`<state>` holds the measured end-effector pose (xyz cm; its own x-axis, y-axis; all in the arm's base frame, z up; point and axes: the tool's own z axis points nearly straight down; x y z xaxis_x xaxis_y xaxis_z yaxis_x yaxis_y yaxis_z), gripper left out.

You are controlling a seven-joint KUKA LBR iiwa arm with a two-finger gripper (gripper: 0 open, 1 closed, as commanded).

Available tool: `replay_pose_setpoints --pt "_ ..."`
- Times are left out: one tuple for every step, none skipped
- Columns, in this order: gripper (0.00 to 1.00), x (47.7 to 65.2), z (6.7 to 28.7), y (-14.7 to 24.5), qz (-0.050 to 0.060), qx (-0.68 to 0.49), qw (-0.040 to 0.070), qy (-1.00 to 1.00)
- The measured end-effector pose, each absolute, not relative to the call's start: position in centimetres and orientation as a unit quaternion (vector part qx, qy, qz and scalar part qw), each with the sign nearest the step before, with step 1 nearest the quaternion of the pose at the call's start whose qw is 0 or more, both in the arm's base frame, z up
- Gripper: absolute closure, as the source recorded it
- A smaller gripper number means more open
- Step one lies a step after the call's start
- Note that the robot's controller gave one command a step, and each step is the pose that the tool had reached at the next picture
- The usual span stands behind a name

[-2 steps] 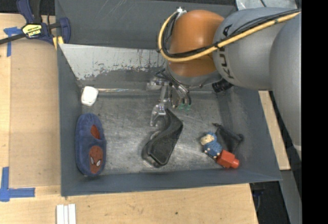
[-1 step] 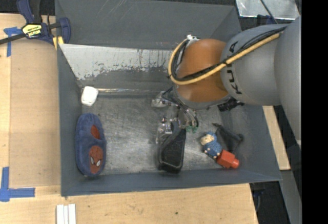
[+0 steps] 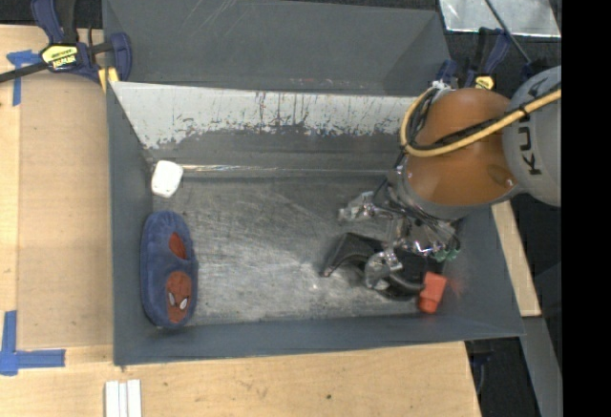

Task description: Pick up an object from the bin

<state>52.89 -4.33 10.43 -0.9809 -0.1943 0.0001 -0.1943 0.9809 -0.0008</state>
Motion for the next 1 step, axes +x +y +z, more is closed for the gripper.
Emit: replay_pose_setpoints --pt "1.0 52.87 10.35 -4.08 -0.001 0.098 0.001 -0.995"
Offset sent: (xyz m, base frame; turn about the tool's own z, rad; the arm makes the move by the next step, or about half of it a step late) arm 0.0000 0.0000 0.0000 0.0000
